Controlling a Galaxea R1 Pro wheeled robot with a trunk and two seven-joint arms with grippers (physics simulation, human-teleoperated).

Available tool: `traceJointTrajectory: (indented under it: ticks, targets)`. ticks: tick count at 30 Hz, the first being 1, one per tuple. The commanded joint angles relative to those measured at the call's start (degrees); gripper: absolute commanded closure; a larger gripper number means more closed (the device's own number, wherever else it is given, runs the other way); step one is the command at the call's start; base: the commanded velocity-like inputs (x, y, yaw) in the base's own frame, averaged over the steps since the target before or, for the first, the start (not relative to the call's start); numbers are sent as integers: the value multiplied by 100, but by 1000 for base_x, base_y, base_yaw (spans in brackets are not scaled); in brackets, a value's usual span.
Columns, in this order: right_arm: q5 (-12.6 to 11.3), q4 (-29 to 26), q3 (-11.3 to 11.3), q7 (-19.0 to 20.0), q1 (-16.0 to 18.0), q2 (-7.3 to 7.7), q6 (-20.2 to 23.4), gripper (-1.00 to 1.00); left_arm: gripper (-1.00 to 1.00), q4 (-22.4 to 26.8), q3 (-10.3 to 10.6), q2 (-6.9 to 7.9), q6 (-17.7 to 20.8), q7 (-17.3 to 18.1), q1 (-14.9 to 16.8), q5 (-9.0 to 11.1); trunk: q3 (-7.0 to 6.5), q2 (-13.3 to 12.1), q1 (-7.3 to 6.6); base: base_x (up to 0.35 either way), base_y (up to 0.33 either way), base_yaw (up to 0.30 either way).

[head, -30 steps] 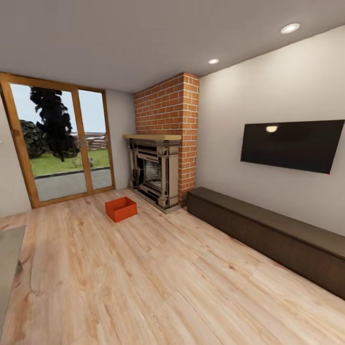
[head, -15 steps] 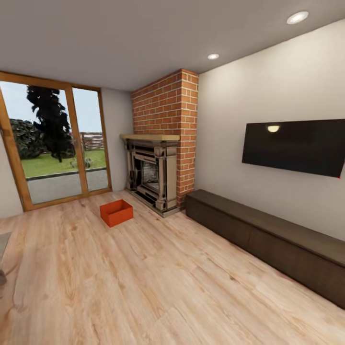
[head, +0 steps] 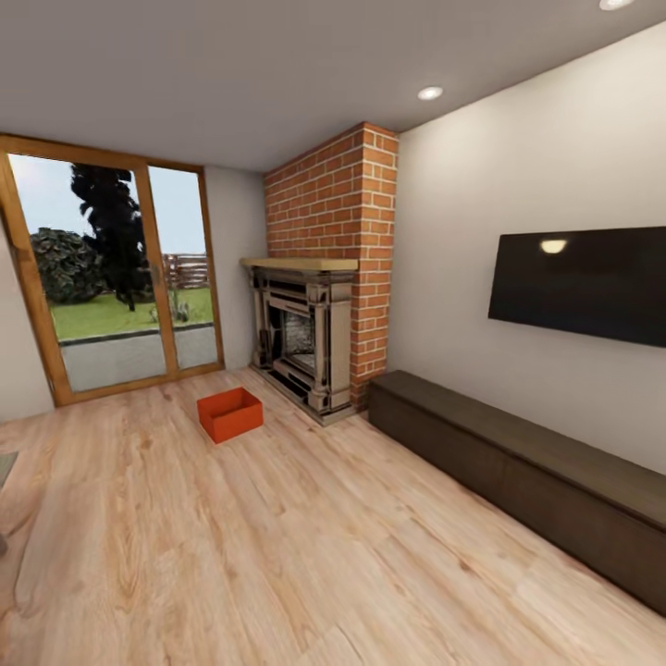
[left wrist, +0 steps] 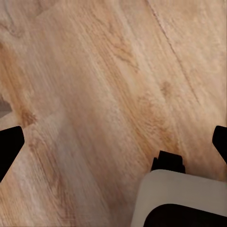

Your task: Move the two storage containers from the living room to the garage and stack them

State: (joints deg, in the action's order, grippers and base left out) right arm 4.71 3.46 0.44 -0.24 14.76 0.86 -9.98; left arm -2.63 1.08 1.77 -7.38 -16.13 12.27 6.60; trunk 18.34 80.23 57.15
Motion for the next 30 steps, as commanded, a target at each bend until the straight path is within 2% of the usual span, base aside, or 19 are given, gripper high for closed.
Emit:
traceJointTrajectory:
  ticks: [1,21,30]
  targets:
    - [48,23,0,-3,9,2,-39,-100,-100,-27,15,-1,-53,4,12,59,12,4,4,341,-109,231]
    - [50,21,0,-3,9,2,-39,-100,-100,-27,15,-1,-53,4,12,58,112,4,4,341,-103,232]
    - [49,15,0,-3,9,11,-39,-100,-100,-27,15,-1,-53,4,12,59,156,4,4,341,-14,232]
